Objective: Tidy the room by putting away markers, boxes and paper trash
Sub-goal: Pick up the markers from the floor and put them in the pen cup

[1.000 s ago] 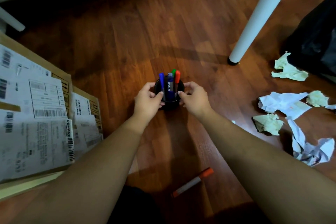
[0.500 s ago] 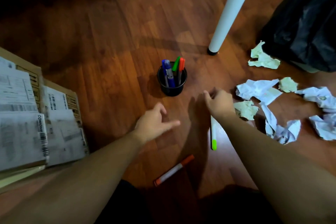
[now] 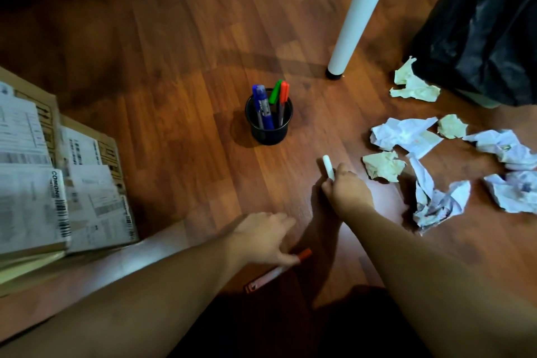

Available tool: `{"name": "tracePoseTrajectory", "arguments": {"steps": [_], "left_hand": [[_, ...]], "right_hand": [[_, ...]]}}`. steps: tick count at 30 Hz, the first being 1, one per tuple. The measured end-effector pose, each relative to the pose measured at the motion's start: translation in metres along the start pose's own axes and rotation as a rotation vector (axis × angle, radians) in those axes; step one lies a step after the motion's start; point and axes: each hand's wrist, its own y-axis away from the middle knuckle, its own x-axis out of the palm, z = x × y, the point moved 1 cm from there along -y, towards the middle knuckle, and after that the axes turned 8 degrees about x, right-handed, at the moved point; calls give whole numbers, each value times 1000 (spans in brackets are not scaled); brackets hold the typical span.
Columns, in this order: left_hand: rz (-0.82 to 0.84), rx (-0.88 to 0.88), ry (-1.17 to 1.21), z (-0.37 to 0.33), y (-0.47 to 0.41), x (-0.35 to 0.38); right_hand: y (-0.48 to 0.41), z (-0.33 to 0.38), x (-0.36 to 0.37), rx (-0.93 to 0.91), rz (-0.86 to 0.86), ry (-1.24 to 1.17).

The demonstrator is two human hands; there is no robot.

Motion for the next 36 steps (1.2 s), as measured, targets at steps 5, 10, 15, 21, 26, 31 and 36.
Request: {"name": "tracePoseTrajectory", "arguments": {"steps": [5,10,15,21,26,31,36], "left_hand": [[161,-34,-64,-23,-7,19],[-216,-334,529,16,-2,-33],[-1177,-363,384,63,29,-131],[-1156,-344,502,87,7,-165],[-861,-404,472,92,-12,-140],[-866,-395,511,96,-19,-140],[-864,-381,537,99,-19,-141]], "right_hand": [[-6,11,-7,156,-198,-279],[-13,48,-44,81,-460,-569],[-23,95,-120,-333,-318,-371],[-13,129,-177,-429,-92,-102],[-18,159,-135,-474,-13,178],[-25,143,-105,-454,-1,-115],[-21,146,-130,-514,-159,-422]]}}
